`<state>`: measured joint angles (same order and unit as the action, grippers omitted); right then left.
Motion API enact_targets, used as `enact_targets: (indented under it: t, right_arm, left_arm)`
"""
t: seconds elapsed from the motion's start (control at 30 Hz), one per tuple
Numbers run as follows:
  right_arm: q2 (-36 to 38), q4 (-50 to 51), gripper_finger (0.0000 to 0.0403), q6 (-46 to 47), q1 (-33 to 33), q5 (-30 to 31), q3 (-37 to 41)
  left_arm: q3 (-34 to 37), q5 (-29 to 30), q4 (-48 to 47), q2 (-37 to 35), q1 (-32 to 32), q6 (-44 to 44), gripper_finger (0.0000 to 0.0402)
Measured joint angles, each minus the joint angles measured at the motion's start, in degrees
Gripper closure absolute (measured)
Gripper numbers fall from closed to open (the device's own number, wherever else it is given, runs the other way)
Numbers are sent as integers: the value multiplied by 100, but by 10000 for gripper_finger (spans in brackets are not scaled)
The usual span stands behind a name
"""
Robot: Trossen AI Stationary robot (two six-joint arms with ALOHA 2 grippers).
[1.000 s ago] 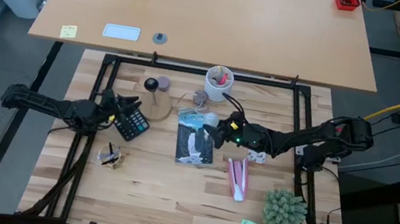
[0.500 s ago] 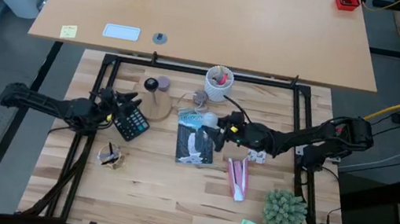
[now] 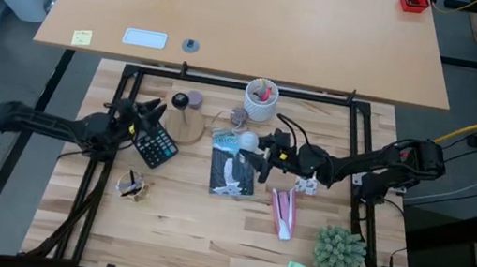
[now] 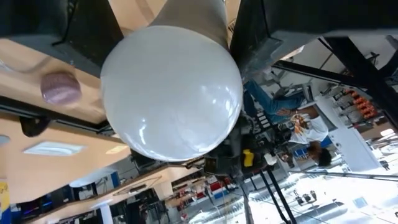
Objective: Screw lightbulb
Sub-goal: Insert the lightbulb into the lamp
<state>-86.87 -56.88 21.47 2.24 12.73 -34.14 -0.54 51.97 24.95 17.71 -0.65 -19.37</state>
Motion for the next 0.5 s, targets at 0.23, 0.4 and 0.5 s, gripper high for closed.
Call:
enact_targets:
  t: [0.23, 0.4, 0.5]
  right_arm:
    - [0, 25, 150, -246, 0, -126, -146]
    - [0, 48, 150, -401, 0, -567, -240]
    - [0, 50, 150, -403, 0, -795, -302]
  left_arm:
    - [0, -291, 0, 428, 550, -874, 229]
    - [0, -1226, 0, 716, 601, -498, 229]
    - [0, -1262, 0, 821, 601, -51, 229]
